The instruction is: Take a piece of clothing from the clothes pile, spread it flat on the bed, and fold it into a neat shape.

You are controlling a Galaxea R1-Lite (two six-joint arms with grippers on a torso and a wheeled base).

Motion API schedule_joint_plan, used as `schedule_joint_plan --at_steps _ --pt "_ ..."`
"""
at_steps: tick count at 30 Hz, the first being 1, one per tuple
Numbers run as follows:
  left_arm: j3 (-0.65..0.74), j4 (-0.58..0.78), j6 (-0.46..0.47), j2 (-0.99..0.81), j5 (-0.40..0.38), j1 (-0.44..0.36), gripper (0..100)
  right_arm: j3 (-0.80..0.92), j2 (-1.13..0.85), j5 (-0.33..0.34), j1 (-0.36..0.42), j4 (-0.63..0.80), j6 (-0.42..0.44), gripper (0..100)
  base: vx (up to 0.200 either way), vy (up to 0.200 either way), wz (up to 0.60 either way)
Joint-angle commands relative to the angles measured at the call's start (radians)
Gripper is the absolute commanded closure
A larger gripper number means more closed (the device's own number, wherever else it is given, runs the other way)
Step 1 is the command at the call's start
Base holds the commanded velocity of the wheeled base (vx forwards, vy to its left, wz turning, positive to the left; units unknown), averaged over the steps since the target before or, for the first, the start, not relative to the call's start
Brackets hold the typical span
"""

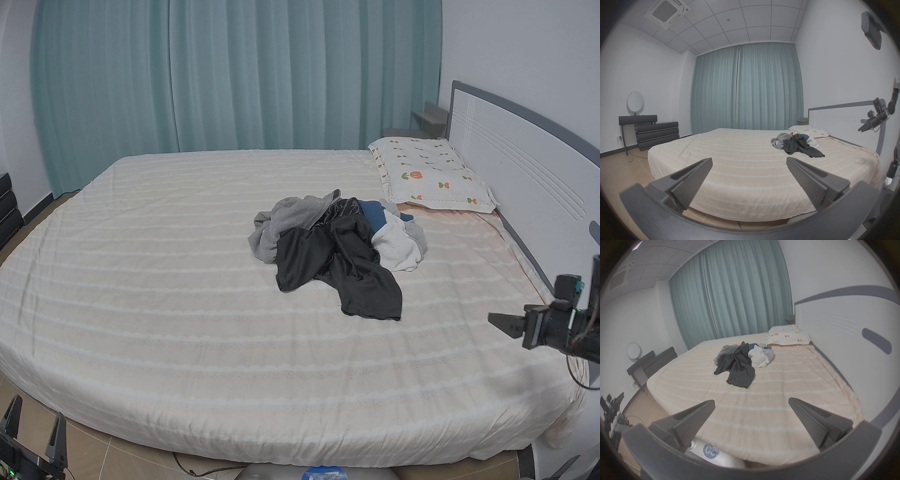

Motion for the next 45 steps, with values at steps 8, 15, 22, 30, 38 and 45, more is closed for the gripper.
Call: schedule_joint_plan --at_steps 8,15,22,30,38,45 --pt "0.018 0.0 0.0 -0.018 0.001 0.0 0 -0.683 1.019 -0.172 0.16 -0.18 0.214 0 0.0 0.0 0.0" --pt "0.018 0.0 0.0 -0.018 0.0 0.0 0 -0.852 1.165 -0.206 0.183 -0.143 0.238 0 0.0 0.0 0.0" --pt "0.018 0.0 0.0 -0.018 0.0 0.0 0 -0.971 1.212 -0.213 0.183 -0.056 0.298 0 0.0 0.0 0.0" --pt "0.018 0.0 0.0 -0.018 0.001 0.0 0 -1.051 1.266 -0.247 0.174 -0.037 0.306 0 0.0 0.0 0.0" --pt "0.018 0.0 0.0 -0.018 0.0 0.0 0 -1.134 1.326 -0.255 0.18 -0.014 0.322 0 0.0 0.0 0.0" --pt "0.018 0.0 0.0 -0.018 0.001 0.0 0 -1.2 1.37 -0.255 0.185 -0.014 0.353 0 0.0 0.0 0.0"
